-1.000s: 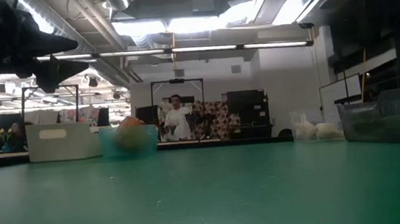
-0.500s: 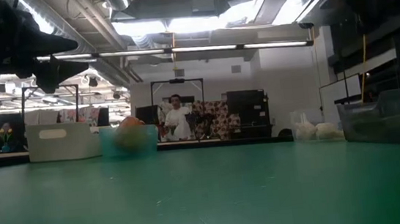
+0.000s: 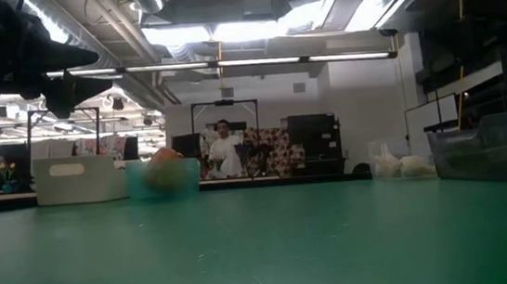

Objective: Sort produce into baskets
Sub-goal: Return to Home Position

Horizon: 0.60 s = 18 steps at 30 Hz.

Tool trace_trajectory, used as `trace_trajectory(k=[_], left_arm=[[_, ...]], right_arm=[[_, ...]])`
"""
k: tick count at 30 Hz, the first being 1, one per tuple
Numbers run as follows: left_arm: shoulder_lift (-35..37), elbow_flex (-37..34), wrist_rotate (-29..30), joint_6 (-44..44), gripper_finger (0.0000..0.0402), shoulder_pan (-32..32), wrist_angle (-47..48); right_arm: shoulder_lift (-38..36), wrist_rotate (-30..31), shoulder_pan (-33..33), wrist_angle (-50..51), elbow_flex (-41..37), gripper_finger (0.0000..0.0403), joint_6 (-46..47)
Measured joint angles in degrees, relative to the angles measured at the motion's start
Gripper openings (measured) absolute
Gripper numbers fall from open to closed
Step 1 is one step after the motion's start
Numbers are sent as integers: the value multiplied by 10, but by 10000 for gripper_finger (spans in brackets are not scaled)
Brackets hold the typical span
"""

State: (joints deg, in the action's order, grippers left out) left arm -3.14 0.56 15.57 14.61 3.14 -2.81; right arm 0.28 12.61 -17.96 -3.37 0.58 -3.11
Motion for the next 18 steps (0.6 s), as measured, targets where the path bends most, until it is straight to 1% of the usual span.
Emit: trace_trajectory(k=[3, 18], left_arm=[[0, 0, 0, 0, 296, 0, 0], [0, 0, 0, 0, 296, 0, 0]], right_arm=[[7, 0, 0, 0, 0, 321, 16], [7, -2, 0, 1, -1, 321, 15]])
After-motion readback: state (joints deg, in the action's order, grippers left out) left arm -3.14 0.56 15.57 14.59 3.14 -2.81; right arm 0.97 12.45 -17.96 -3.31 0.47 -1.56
